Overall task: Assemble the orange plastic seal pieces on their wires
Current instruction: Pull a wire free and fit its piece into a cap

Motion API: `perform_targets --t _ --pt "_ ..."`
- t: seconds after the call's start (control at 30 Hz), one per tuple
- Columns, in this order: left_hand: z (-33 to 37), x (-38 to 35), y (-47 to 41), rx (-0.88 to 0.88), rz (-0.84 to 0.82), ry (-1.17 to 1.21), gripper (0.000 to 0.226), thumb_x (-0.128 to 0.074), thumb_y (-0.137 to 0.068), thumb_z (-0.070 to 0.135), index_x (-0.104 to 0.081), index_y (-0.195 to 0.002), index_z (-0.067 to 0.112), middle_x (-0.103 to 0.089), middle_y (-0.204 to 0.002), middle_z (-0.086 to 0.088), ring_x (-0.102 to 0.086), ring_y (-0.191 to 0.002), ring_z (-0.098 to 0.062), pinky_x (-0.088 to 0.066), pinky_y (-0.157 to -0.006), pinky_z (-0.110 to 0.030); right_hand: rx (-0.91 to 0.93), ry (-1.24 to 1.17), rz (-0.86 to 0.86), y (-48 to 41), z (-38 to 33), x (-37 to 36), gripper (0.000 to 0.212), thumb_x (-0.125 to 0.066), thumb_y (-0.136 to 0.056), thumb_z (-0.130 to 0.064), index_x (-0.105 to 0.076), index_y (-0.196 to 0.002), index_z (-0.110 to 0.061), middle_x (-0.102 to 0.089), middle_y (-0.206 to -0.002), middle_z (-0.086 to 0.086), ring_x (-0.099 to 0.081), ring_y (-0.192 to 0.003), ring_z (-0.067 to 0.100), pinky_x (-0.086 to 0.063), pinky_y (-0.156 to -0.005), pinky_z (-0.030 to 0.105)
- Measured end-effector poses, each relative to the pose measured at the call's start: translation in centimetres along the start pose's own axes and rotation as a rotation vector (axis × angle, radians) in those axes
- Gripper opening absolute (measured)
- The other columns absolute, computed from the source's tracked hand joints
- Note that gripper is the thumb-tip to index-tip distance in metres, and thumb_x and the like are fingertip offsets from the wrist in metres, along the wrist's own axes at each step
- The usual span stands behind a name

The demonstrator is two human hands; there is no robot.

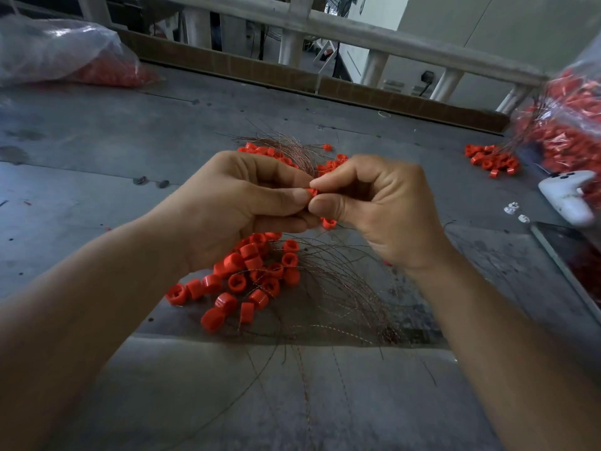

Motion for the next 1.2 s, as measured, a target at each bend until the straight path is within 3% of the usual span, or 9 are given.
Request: perform_targets --t 0.13,0.27,0.4,0.53,0.67,0.87,1.03,1.13,1.2 --pt "0.1 0.0 0.0 0.034 -0.070 0.022 0.037 -0.061 -0.056 0.006 -0.057 -0.092 0.004 -0.068 -0.062 -0.009 -0.068 -0.056 -0.014 -0.053 -0.050 -0.017 -0.040 0.022 -0.157 0.0 0.0 -0.5 0.025 -0.063 -0.068 -0.029 -0.062 -0.093 -0.029 -0.059 -0.082 -0.007 -0.058 -0.076 0.000 -0.050 -0.070 0.019" --pt "-0.1 -0.1 0.0 0.048 -0.105 0.049 0.043 -0.060 -0.060 0.007 -0.055 -0.103 0.006 -0.068 -0.064 -0.010 -0.067 -0.057 -0.015 -0.053 -0.050 -0.018 -0.036 0.142 -0.231 0.1 -0.2 -0.8 0.011 -0.057 -0.073 -0.041 -0.058 -0.084 -0.039 -0.052 -0.079 -0.016 -0.052 -0.078 -0.006 -0.043 -0.069 0.014" --pt "0.3 -0.5 0.2 -0.038 -0.107 -0.002 0.043 -0.068 -0.067 0.021 -0.055 -0.107 0.010 -0.070 -0.070 -0.011 -0.069 -0.063 -0.018 -0.054 -0.053 -0.019 -0.044 0.196 -0.163 0.0 -0.2 -0.9 0.004 -0.056 -0.078 -0.031 -0.054 -0.076 -0.034 -0.048 -0.074 -0.016 -0.050 -0.070 -0.004 -0.038 -0.065 0.011" --pt "0.5 -0.8 0.4 -0.128 -0.066 -0.171 0.058 -0.066 -0.056 0.025 -0.051 -0.111 0.020 -0.071 -0.074 -0.014 -0.070 -0.065 -0.020 -0.054 -0.056 -0.020 -0.055 0.267 -0.168 0.3 -0.1 -1.2 0.008 -0.060 -0.084 -0.018 -0.055 -0.078 -0.021 -0.049 -0.078 -0.010 -0.050 -0.073 0.005 -0.040 -0.064 0.016" --pt "0.5 -0.9 0.6 -0.151 -0.085 -0.185 0.059 -0.064 -0.059 0.022 -0.049 -0.117 0.023 -0.069 -0.074 -0.018 -0.069 -0.065 -0.024 -0.054 -0.055 -0.023 -0.051 0.235 -0.137 0.5 -0.3 -1.6 0.017 -0.059 -0.082 -0.011 -0.053 -0.074 -0.025 -0.052 -0.079 -0.010 -0.052 -0.074 0.005 -0.044 -0.065 0.017" --pt "0.4 -0.9 0.5 -0.134 -0.082 -0.167 0.055 -0.064 -0.060 0.021 -0.053 -0.114 0.023 -0.069 -0.072 -0.018 -0.069 -0.064 -0.024 -0.055 -0.055 -0.024 -0.098 0.159 -0.168 0.5 -0.3 -1.4 0.022 -0.063 -0.083 -0.010 -0.055 -0.073 -0.027 -0.056 -0.078 -0.009 -0.054 -0.070 0.001 -0.043 -0.062 0.014" --pt "0.3 -0.6 0.3 -0.081 -0.098 -0.144 0.045 -0.077 -0.062 0.024 -0.061 -0.103 0.018 -0.071 -0.071 -0.012 -0.070 -0.065 -0.023 -0.055 -0.055 -0.024 -0.115 0.062 -0.142 0.4 -0.4 -1.2 0.012 -0.070 -0.073 -0.020 -0.060 -0.075 -0.027 -0.058 -0.076 -0.013 -0.057 -0.068 -0.003 -0.044 -0.061 0.011" --pt "0.6 -0.2 0.2 -0.102 -0.054 -0.124 0.046 -0.071 -0.053 0.025 -0.065 -0.097 0.014 -0.070 -0.069 -0.012 -0.069 -0.061 -0.021 -0.055 -0.053 -0.024 -0.118 0.059 -0.118 0.3 -0.4 -1.1 0.023 -0.074 -0.067 -0.023 -0.060 -0.084 -0.028 -0.062 -0.083 -0.007 -0.061 -0.075 0.005 -0.053 -0.069 0.023" --pt "0.8 0.2 0.1 -0.131 -0.010 -0.111 0.041 -0.068 -0.054 0.024 -0.066 -0.093 0.013 -0.070 -0.069 -0.010 -0.067 -0.059 -0.017 -0.055 -0.052 -0.023 -0.158 0.025 -0.134 0.3 -0.3 -1.0 0.031 -0.070 -0.062 -0.032 -0.059 -0.091 -0.028 -0.063 -0.083 -0.008 -0.063 -0.076 0.006 -0.054 -0.072 0.023"
Point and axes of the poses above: each hand's wrist, its own y-axis away from the middle knuckle, its own x-axis out of the back of the hand, z = x × y, the point moved 5 cm from there along -y, towards the middle knuckle
